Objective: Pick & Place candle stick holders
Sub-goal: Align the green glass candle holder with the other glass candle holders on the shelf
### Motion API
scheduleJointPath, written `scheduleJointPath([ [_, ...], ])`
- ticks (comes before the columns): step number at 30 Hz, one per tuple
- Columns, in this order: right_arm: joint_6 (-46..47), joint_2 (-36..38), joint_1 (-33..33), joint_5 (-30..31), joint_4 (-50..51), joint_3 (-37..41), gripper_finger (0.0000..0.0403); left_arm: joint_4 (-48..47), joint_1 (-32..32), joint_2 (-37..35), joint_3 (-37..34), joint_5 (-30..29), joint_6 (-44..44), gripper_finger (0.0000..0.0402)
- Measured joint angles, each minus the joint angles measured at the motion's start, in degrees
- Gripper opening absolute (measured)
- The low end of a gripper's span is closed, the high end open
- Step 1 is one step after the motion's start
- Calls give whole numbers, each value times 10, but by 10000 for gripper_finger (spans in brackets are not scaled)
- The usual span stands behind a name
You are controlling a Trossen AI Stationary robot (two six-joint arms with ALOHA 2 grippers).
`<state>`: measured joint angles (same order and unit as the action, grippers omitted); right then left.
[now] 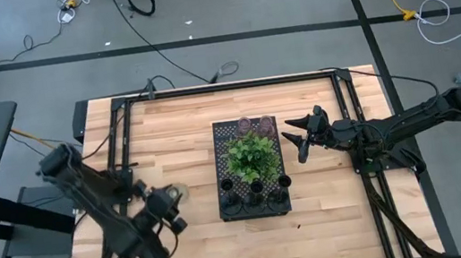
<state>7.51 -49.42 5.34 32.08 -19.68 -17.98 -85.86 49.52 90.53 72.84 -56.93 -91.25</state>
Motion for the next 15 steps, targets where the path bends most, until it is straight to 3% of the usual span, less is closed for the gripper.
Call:
scheduleJointPath([
  [9,0,0,0,0,0,0,201,13,-96,-99,0,-60,186,168],
  [15,-5,0,0,0,0,0,201,119,-176,-134,0,-59,368,168],
])
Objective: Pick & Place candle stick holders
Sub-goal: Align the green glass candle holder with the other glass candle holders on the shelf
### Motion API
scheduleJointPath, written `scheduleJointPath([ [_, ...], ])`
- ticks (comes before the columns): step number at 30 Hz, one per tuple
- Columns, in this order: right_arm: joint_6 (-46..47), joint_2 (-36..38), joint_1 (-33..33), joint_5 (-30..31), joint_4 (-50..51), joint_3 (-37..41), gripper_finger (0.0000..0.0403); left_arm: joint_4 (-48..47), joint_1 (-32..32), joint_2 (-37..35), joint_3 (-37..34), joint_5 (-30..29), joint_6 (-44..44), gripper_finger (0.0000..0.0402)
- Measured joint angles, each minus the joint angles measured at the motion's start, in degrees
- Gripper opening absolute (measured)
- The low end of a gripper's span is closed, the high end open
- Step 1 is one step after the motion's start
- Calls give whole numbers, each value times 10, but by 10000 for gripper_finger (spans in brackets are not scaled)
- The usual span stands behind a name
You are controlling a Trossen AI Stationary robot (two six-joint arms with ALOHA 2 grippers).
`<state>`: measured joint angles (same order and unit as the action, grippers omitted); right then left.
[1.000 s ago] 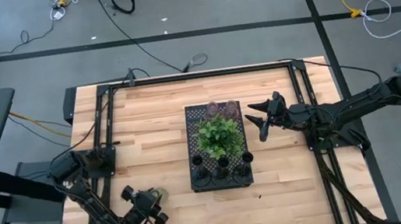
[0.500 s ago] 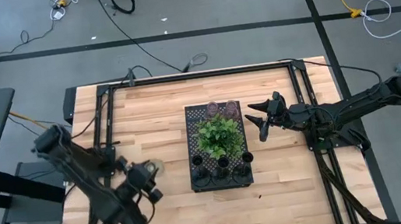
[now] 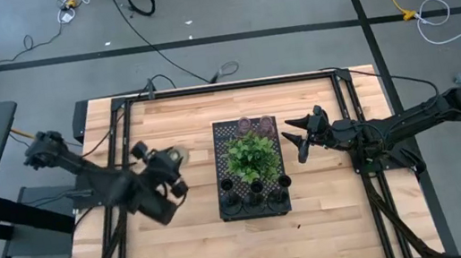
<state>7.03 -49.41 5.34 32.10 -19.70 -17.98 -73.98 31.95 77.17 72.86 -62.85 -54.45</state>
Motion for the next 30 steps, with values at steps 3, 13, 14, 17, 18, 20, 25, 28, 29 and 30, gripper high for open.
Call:
scheduleJointPath([
  [3,0,0,0,0,0,0,201,91,-45,-2,0,31,134,168],
  [13,0,0,0,0,0,0,201,310,-205,1,0,194,421,168],
  [14,0,0,0,0,0,0,201,321,-222,1,-1,215,436,168],
  [17,-1,0,0,0,0,0,201,372,-267,1,-15,270,476,168],
  [18,-1,0,0,0,0,0,201,383,-280,1,-23,284,486,168],
  [20,-1,0,0,0,0,0,201,412,-304,1,-35,310,507,168],
  [25,-1,0,0,0,0,0,201,494,-350,1,-69,397,528,168],
  [28,-1,0,0,0,0,0,201,542,-367,1,-88,436,537,168],
  [29,-1,0,0,0,0,0,201,550,-372,1,-92,447,537,168],
  [30,-1,0,0,0,0,0,201,559,-376,1,-98,454,537,168],
])
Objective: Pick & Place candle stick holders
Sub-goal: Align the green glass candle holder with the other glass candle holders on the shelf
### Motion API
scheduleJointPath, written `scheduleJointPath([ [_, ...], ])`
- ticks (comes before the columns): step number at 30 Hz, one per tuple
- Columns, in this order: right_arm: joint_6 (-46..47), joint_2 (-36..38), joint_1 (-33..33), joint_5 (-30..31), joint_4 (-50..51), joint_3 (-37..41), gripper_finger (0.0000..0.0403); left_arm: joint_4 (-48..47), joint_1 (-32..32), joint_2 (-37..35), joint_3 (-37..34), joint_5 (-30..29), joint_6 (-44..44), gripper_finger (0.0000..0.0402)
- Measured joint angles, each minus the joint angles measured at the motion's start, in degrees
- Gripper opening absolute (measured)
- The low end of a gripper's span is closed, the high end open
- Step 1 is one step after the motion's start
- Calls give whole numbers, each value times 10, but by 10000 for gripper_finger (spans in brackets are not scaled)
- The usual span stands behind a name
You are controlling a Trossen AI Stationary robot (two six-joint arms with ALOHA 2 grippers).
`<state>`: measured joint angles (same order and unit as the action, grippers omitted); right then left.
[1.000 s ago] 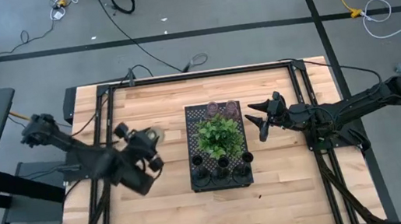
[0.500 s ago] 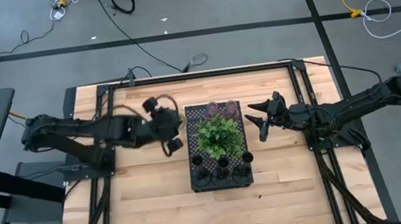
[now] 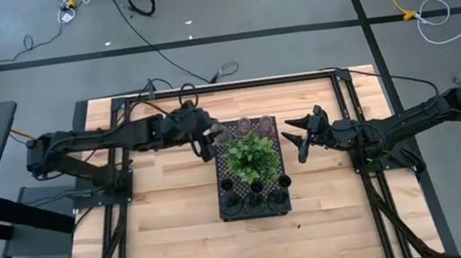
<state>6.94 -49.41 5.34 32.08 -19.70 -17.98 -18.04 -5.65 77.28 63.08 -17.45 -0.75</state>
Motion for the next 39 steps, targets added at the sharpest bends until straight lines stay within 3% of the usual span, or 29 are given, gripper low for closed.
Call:
scheduleJointPath([
  [7,-3,0,0,0,-3,0,201,106,-28,11,-37,53,1,168],
  [15,-3,0,0,0,-3,0,201,140,-36,40,-39,70,3,168],
  [24,-2,0,0,0,0,0,201,128,-48,56,-38,46,12,168],
  [39,-1,0,0,19,-5,0,201,124,-51,56,-38,70,-1,172],
])
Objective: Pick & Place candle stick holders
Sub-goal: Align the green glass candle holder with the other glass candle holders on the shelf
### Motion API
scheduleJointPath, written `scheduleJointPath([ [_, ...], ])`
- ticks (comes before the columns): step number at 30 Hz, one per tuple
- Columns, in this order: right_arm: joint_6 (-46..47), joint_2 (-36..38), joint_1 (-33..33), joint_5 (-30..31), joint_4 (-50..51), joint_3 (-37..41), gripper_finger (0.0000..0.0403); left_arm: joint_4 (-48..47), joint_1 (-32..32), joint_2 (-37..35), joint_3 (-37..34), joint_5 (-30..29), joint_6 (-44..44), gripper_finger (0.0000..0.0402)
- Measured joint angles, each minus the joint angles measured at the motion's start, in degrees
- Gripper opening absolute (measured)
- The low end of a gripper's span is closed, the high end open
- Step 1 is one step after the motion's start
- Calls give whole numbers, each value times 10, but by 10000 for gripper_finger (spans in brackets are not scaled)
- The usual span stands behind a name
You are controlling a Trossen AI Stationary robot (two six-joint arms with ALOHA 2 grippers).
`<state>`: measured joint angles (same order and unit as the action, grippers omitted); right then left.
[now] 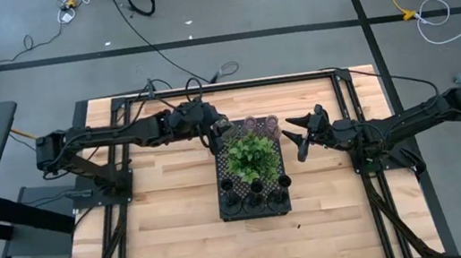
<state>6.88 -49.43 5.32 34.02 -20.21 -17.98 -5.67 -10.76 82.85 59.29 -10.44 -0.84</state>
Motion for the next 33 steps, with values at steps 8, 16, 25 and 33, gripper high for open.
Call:
scheduleJointPath([
  [8,8,-28,-8,0,-10,0,201,-7,1,0,0,9,-14,183],
  [16,14,-67,-38,2,-43,0,201,-17,1,-1,0,8,-16,184],
  [25,21,-98,-51,-6,-59,0,201,-18,1,0,-2,1,-15,185],
  [33,9,-99,-52,-11,-74,0,201,-7,1,0,-2,-1,-14,185],
])
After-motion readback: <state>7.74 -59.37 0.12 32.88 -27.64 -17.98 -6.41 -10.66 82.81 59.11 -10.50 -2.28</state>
